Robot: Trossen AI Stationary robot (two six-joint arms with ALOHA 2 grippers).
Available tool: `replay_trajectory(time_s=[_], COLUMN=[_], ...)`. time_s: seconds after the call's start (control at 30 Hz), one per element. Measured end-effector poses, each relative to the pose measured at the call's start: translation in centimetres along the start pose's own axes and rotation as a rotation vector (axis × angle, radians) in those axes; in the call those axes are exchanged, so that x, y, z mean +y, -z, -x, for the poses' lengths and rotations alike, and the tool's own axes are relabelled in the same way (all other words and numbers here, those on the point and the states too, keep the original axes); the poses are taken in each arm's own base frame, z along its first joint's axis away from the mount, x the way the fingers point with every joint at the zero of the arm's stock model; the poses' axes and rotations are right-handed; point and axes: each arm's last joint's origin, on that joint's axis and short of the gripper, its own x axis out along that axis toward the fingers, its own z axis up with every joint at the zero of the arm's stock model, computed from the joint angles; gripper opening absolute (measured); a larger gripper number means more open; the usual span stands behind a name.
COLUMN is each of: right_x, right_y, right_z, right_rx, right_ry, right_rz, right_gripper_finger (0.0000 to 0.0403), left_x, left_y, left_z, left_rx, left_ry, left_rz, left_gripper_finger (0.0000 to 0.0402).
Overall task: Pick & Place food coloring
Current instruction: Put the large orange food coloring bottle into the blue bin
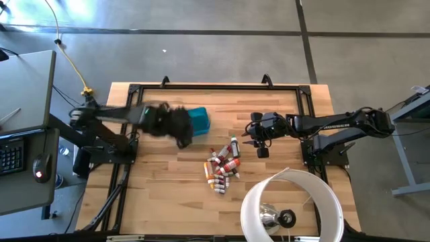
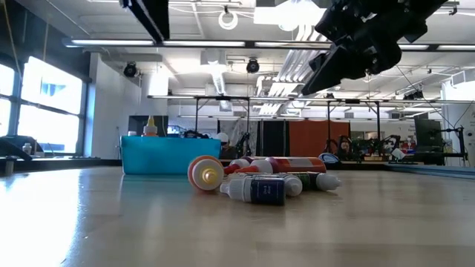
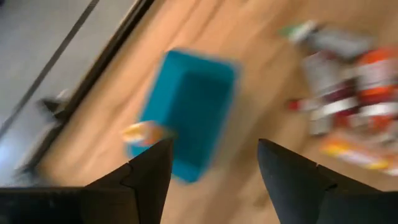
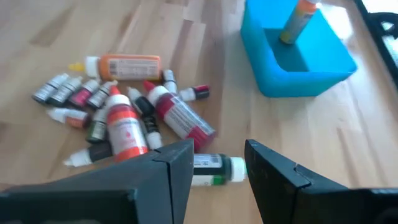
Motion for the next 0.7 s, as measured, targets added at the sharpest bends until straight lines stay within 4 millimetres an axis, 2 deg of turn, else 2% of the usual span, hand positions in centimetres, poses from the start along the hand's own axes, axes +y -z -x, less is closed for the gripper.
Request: replay_trajectory(time_s=[0.13, 0.23, 0.37, 0.53, 0.7], right_x=[0.4, 1.0, 2.5, 4.2, 4.8], right_y=[-0.3, -0.4, -0.4, -0.3, 0.8], right_z=[-0.1, -0.1, -0.6, -2.7, -4.8], right_rx=[-0.029, -0.025, -0.022, -0.016, 0.064], right_ry=[-0.041, -0.052, -0.136, -0.171, -0.122], right_rz=[-0.053, -0.053, 0.027, 0.065, 0.136], right_gripper_finger=[0.0138, 0.0138, 0.0138, 0.0138, 0.0138], left_x=[-4.2, -7.2, -9.9, -10.3, -10.3], left_y=[3.8, 6.2, 8.1, 9.3, 9.5], left_z=[-0.1, -1.2, -3.4, -5.8, -7.1], left_rx=[-0.181, -0.301, -0.385, -0.375, -0.337], left_ry=[0.119, 0.244, 0.419, 0.505, 0.491], left_rz=[0.046, 0.104, 0.190, 0.268, 0.155], left_gripper_finger=[0.0227, 0.0227, 0.0227, 0.0227, 0.0227])
